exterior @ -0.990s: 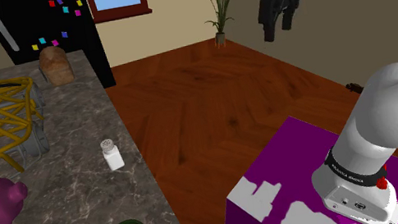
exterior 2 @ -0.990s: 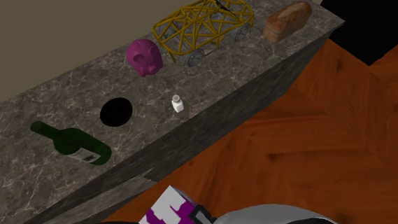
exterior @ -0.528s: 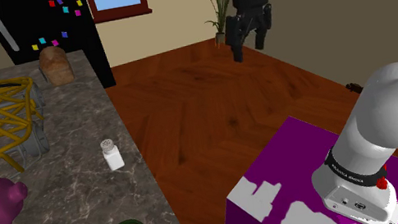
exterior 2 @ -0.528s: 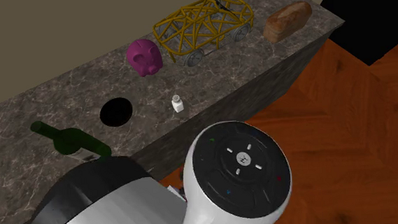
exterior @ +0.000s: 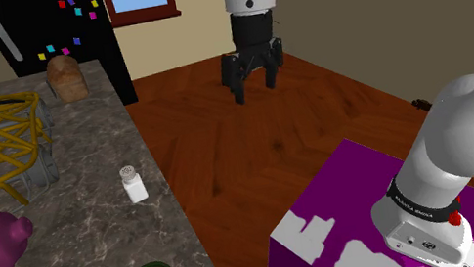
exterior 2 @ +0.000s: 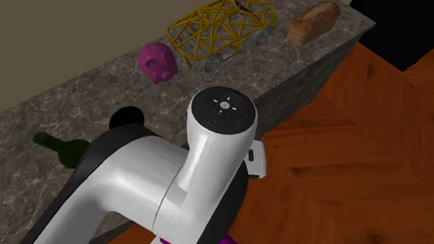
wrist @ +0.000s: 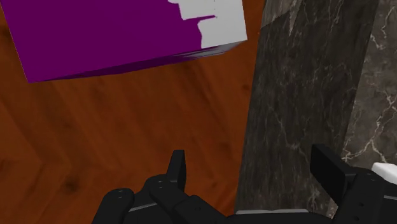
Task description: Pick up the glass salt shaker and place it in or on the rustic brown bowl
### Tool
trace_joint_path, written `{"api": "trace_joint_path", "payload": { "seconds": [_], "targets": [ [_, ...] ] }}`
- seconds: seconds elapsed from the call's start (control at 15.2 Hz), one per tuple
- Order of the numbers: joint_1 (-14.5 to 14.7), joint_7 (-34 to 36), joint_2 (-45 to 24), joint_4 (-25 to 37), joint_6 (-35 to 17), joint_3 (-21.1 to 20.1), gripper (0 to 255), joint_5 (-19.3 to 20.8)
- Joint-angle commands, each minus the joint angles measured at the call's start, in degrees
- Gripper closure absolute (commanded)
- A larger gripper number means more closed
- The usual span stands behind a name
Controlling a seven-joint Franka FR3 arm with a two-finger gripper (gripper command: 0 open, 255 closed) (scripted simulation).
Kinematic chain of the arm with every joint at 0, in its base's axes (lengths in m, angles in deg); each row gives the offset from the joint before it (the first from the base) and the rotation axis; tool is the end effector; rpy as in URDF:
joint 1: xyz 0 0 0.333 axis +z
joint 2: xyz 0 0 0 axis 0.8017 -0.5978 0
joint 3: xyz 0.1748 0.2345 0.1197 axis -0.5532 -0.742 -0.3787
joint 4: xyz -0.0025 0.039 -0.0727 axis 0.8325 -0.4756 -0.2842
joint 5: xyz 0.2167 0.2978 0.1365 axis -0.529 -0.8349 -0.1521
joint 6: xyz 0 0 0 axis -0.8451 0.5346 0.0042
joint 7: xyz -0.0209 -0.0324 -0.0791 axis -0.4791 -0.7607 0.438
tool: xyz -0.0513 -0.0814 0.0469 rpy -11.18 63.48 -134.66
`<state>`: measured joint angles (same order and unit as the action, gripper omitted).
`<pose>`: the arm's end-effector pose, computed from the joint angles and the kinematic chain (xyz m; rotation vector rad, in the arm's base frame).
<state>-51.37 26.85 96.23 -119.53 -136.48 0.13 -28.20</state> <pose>0.3677 0.1624 0.5063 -3.1081 0.1935 0.1389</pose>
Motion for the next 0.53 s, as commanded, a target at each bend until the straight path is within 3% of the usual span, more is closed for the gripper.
{"api": "trace_joint_path", "payload": {
  "seconds": [0.0,0.46],
  "targets": [
    [0.0,2.5,-3.8,1.7,-2.6,-1.9,0,-0.5],
    [0.2,11.7,-17.7,8.8,-10.8,-7.8,0,0.9]
  ]
}}
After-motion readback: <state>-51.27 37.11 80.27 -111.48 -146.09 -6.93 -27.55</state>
